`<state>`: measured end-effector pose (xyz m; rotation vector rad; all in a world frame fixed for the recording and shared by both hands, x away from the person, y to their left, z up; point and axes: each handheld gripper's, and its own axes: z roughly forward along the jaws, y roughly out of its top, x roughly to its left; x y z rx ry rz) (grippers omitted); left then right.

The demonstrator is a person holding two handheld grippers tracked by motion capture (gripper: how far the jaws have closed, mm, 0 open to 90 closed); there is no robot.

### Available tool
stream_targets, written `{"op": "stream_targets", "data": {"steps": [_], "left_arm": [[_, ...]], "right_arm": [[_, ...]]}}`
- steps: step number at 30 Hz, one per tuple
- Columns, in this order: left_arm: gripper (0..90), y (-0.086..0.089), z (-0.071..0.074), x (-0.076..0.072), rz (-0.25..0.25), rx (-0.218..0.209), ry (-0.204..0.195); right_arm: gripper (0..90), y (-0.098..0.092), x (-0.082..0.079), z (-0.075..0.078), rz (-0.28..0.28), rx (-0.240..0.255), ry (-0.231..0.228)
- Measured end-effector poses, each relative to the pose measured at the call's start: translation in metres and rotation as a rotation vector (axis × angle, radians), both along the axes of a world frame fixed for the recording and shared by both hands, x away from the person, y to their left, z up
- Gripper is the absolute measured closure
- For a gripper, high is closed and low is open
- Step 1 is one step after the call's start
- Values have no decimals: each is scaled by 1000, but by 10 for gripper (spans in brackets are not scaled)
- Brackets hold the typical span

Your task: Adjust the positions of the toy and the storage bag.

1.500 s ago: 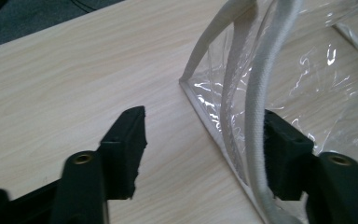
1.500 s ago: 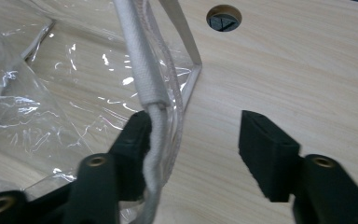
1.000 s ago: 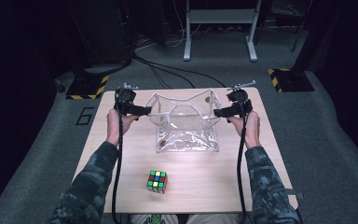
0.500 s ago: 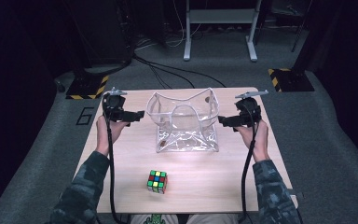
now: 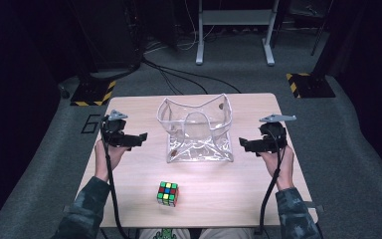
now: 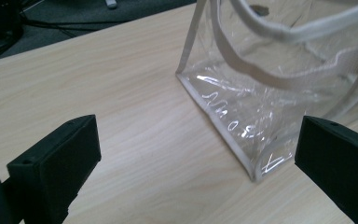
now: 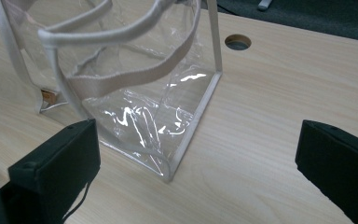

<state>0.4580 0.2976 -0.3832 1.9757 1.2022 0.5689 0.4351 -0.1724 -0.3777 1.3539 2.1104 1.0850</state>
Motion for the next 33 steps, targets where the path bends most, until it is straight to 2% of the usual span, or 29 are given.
{"op": "stream_targets", "data": {"steps": [3, 5, 6, 7, 8, 9, 12, 16, 17, 18, 22, 23, 24, 25, 26, 31, 33], "left_arm": [[0, 4, -14, -9, 4, 10, 7], [0, 6, -17, -12, 7, 6, 10], [0, 8, -21, -14, 8, 6, 15], [0, 9, -26, -15, 11, 5, 18], [0, 11, -30, -17, 9, 9, 27], [0, 12, -34, -18, 13, 13, 38], [0, 16, -46, -24, 19, 15, 54], [0, 25, -65, -32, 28, -4, 80], [0, 25, -65, -32, 28, -4, 80], [0, 26, -68, -34, 30, -14, 79], [0, 30, -82, -40, 31, -28, 88], [0, 31, -88, -43, 39, -25, 90], [0, 31, -88, -43, 39, -25, 90], [0, 32, -93, -46, 37, -22, 95], [0, 32, -93, -46, 37, -22, 95], [0, 34, -112, -54, 47, -11, 116], [0, 35, -115, -56, 49, -13, 117]], "right_arm": [[0, -2, -8, -14, -9, -14, 3], [0, -2, -11, -23, -19, -27, 9], [0, -2, -11, -23, -19, -27, 9], [0, -4, -15, -32, -19, -16, 12], [0, -4, -15, -32, -19, -16, 12], [0, -5, -19, -41, -27, -20, 11], [0, -6, -22, -50, -36, -27, 17], [0, -11, -28, -71, -57, -34, 35], [0, -11, -28, -71, -57, -34, 35], [0, -13, -29, -78, -66, -37, 45], [0, -16, -32, -89, -77, -36, 54], [0, -17, -33, -92, -85, -37, 56], [0, -17, -33, -92, -85, -37, 56], [0, -18, -34, -99, -93, -36, 69], [0, -19, -34, -102, -90, -34, 76], [0, -23, -38, -121, -113, -39, 99], [0, -24, -39, -124, -116, -38, 105]]}}
